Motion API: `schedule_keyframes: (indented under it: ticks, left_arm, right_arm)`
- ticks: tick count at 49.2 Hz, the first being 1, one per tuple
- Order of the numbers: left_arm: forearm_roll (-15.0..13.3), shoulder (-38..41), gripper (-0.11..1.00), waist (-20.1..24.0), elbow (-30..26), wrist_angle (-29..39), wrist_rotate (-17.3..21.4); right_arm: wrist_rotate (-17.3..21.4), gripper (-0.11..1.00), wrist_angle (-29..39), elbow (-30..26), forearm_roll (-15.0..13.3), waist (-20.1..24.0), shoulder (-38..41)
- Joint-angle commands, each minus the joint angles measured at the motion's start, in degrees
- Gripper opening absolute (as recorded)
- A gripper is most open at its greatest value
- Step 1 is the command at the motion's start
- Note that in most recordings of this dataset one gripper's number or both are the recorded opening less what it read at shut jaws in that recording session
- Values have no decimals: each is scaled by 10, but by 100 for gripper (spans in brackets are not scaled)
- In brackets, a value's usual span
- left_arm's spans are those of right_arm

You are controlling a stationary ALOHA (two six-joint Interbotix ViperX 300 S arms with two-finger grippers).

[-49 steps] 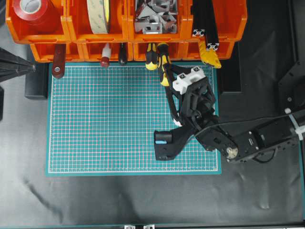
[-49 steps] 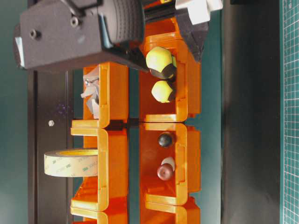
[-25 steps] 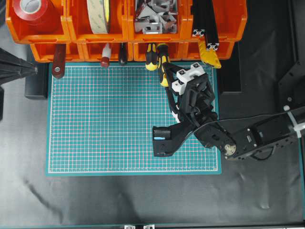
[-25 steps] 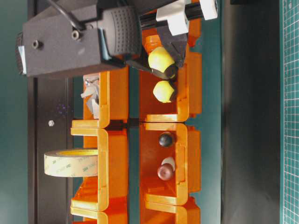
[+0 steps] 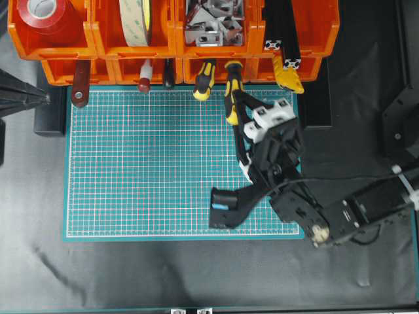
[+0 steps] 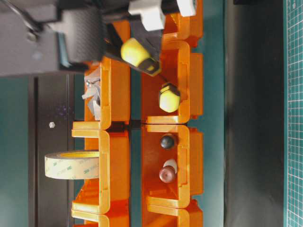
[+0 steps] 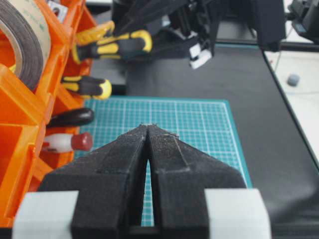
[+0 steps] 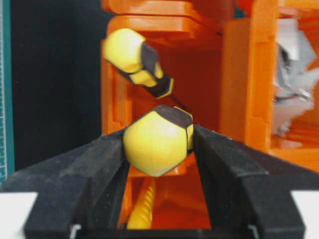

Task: Pick screwdriver from container rack with right arm.
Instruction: 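Pull the screwdriver up and out of the rack slot toward the robot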

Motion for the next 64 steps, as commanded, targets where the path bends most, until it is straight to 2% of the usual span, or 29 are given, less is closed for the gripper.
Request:
schedule_keyframes:
  ticks: [1,11,16,26,35,44,57,64]
  left_arm:
    - [2,2,0,-1,-11,-6,-3]
    - [2,2,0,-1,-11,-6,-3]
    - [2,2,0,-1,-11,-6,-3]
    - [3,2,0,-4,-11,-6,-3]
    - [3,-5,0,-4,-12,-2,-11]
    - [2,-26,0,-4,-18,26,-18]
    - [3,-55,0,0,-26,50,-37]
    - [3,-61,0,-4,-29,56,-40]
  right_arm:
    - [0,40,25,-18,5,17,-8]
    - [1,40,23,-7,83,40,-11]
    - [2,40,21,-3,99,58,-12]
    - [0,40,62,-25,105,113,-3]
    - [-13,40,157,-90,108,167,15]
    - [-53,40,241,-161,107,214,42]
    - [-118,40,249,-259,106,256,95]
    - [-127,40,229,-265,107,258,113]
